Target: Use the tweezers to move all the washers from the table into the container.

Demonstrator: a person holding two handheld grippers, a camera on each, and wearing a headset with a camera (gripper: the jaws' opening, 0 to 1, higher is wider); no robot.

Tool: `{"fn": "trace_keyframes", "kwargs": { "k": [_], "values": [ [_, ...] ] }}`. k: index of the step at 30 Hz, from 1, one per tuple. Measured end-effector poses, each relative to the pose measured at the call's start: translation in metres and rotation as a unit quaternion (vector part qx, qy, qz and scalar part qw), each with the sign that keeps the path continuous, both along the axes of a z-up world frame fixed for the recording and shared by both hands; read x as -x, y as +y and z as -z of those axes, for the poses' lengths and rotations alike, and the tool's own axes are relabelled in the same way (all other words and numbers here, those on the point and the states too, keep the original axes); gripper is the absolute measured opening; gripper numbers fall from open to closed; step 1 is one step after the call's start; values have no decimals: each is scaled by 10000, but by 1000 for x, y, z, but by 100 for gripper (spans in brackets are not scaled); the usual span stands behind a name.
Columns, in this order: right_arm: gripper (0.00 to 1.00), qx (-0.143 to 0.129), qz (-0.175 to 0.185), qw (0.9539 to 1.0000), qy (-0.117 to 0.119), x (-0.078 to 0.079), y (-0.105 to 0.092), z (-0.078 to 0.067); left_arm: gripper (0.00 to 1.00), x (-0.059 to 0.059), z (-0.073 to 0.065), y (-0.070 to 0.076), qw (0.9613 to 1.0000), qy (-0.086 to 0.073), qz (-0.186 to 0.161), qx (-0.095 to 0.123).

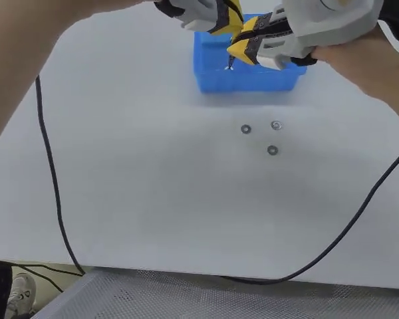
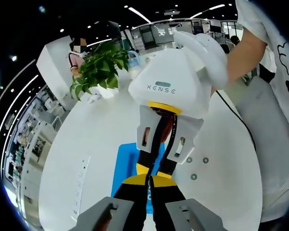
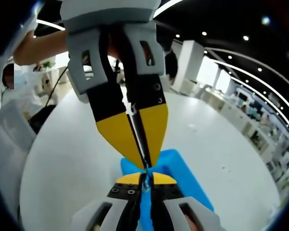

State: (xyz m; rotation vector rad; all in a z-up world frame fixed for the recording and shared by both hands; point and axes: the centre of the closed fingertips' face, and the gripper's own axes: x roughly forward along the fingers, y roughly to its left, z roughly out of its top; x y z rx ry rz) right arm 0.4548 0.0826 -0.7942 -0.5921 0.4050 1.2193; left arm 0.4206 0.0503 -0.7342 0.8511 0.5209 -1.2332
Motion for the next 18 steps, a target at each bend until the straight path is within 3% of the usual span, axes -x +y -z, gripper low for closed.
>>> {"fn": "trace_keyframes", "kwargs": {
  "k": [5,11,18],
  "values": [
    [2,-46,84,9998,174,7,4,2,0,-6,10,2,9999,57,44,-82],
    [2,123,67,9998,126,14,5,4,0,-10,15,7,9998,110,-11,-147],
    [3,62,98,9997,199,12,6,3,0,-11,13,12,9998,159,-89,-70]
  ]
}}
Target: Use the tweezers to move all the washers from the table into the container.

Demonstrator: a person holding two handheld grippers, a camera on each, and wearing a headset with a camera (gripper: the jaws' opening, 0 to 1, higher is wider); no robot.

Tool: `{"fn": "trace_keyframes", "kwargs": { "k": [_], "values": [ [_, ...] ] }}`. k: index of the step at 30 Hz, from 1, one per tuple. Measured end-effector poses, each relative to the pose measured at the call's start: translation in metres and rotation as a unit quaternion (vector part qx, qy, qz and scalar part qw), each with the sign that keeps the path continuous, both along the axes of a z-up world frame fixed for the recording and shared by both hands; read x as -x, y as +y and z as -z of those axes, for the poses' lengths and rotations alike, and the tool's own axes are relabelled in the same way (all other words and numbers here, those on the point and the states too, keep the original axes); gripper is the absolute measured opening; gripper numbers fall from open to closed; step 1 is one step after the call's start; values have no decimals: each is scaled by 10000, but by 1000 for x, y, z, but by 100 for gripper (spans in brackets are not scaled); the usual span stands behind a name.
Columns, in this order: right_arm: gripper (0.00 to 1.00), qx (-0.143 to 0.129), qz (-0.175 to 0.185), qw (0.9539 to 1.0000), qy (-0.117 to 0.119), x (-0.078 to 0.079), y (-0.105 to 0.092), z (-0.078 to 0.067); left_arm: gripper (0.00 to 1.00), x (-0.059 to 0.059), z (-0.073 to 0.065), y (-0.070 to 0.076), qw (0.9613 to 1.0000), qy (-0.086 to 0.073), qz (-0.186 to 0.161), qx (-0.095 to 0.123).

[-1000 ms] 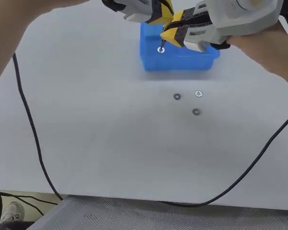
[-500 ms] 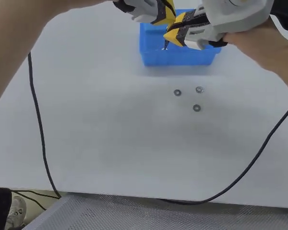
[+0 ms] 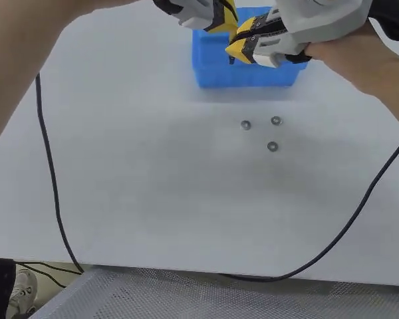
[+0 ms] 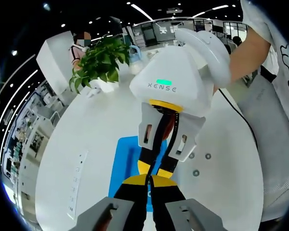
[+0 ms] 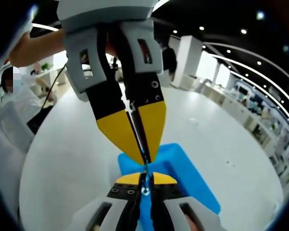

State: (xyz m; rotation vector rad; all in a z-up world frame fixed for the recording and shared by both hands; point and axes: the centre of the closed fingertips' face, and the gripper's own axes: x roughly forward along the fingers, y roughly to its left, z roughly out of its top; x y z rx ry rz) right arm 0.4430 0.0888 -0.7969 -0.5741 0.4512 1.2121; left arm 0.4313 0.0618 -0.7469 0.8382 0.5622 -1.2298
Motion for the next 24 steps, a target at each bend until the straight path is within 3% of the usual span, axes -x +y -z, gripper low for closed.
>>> {"fn": "trace_keyframes", "kwargs": {
  "k": [7,13,18,24],
  "values": [
    [4,-53,123,9999,10,2,3,-3,0,1,0,4,9999,-15,-110,-30],
    [4,-213,156,9996,-68,2,3,-17,0,10,-14,2,9996,-149,-204,120],
    [4,-339,192,9991,-190,8,0,-35,0,23,-35,-3,9991,-300,-211,222],
    [4,-438,206,9984,-277,19,-4,-52,0,31,-43,-5,9988,-409,-122,252]
  ]
}}
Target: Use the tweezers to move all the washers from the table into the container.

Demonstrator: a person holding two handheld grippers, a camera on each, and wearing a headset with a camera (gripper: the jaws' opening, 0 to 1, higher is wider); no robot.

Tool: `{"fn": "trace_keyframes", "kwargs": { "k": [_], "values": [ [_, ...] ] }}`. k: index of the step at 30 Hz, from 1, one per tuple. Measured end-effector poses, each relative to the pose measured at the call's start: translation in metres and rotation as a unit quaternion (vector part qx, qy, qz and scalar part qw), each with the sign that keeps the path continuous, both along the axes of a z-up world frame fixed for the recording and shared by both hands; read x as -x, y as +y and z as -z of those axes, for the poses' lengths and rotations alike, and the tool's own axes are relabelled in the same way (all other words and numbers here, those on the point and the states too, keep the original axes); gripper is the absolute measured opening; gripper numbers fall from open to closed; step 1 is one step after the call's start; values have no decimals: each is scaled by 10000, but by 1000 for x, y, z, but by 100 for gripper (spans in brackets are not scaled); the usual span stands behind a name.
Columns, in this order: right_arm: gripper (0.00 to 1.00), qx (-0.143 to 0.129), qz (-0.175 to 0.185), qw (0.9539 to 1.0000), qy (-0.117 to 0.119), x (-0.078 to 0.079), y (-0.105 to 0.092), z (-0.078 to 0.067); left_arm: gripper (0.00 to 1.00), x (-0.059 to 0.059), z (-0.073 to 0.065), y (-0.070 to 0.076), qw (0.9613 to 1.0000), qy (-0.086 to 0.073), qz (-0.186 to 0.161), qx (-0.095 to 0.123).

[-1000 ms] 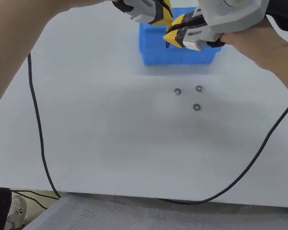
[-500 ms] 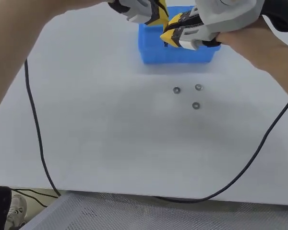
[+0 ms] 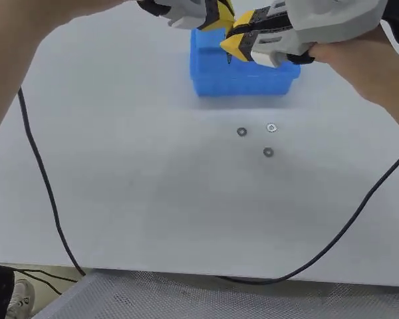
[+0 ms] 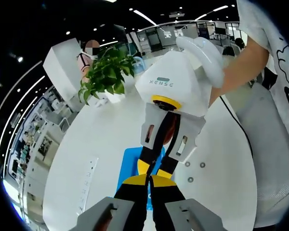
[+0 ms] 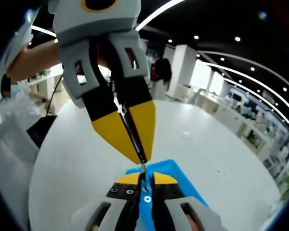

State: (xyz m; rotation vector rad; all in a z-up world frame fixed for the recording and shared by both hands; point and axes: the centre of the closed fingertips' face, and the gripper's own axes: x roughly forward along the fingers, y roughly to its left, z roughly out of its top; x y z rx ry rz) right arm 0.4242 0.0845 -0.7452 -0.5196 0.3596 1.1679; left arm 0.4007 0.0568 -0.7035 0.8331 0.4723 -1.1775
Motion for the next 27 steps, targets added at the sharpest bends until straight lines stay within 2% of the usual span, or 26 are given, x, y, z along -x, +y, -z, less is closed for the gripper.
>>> {"fn": "trace_keyframes", "kwargs": {
  "k": [7,10,15,17,27],
  "values": [
    [4,-182,51,9998,19,16,-4,-11,0,15,-14,-3,9999,-97,109,7],
    [4,-205,64,9998,32,14,-9,-8,0,21,-15,-5,9998,-114,150,-12],
    [4,-261,85,9996,83,30,-9,-11,0,32,-17,-9,9997,-97,207,60],
    [4,-255,71,9996,99,40,-7,-10,0,35,-16,-10,9997,-47,204,93],
    [3,-162,-35,9995,275,67,-9,4,0,58,1,-10,9990,357,247,125]
  ]
}}
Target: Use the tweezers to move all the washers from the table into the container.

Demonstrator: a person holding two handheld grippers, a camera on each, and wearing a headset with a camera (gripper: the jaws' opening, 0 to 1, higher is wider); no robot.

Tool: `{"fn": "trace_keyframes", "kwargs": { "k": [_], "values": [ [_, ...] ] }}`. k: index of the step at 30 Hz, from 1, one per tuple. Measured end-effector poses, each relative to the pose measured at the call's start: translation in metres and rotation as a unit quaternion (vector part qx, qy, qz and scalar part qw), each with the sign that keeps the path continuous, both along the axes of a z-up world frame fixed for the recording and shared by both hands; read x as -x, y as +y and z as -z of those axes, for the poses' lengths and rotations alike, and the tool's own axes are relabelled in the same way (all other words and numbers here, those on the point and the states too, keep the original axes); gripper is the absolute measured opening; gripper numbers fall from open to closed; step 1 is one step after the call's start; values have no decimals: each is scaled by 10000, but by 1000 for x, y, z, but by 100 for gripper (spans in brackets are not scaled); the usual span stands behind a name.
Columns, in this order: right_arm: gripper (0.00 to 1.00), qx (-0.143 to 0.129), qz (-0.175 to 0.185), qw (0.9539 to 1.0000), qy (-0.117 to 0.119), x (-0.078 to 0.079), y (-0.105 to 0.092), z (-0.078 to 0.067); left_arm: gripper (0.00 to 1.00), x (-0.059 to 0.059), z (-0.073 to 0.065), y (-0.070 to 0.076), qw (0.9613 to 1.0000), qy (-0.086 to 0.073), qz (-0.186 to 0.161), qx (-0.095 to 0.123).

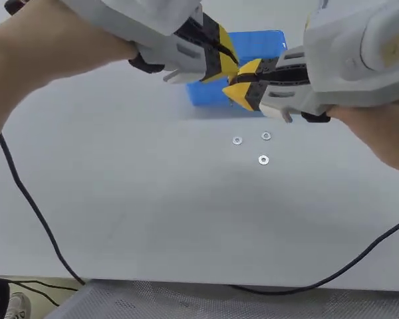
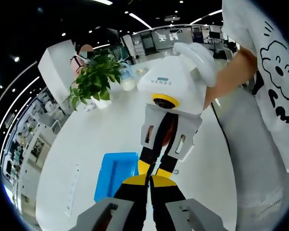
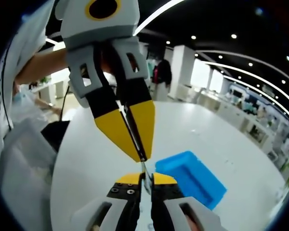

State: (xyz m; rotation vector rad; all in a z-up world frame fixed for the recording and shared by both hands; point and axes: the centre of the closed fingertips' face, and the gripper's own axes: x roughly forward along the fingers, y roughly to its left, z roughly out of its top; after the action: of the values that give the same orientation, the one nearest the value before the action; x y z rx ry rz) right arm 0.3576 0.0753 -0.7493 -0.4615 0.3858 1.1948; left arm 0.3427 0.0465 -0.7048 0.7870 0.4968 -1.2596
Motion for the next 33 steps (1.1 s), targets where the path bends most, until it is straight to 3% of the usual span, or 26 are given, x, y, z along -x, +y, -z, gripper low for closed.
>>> {"fn": "trace_keyframes", "kwargs": {
  "k": [3,4,7,15,22,25,29,33],
  "values": [
    [2,-36,-34,10000,44,6,0,2,0,3,-1,-5,9994,165,-188,247],
    [2,-46,-37,10000,51,8,1,2,0,6,0,-4,9992,272,-152,235],
    [2,-5,-63,10000,72,14,0,7,0,8,3,-2,9991,336,-158,182],
    [2,133,-194,9997,76,20,-1,13,0,14,11,0,9993,365,-70,44],
    [2,159,-302,9994,51,23,-3,13,0,19,17,5,9987,497,65,-96],
    [2,122,-341,9993,99,24,-2,11,0,19,17,3,9989,462,60,-65],
    [2,284,-418,9987,16,27,-1,16,2,15,17,1,9992,393,-33,-34],
    [2,323,-455,9984,16,29,0,17,3,15,15,0,9991,422,14,6]
  ]
}}
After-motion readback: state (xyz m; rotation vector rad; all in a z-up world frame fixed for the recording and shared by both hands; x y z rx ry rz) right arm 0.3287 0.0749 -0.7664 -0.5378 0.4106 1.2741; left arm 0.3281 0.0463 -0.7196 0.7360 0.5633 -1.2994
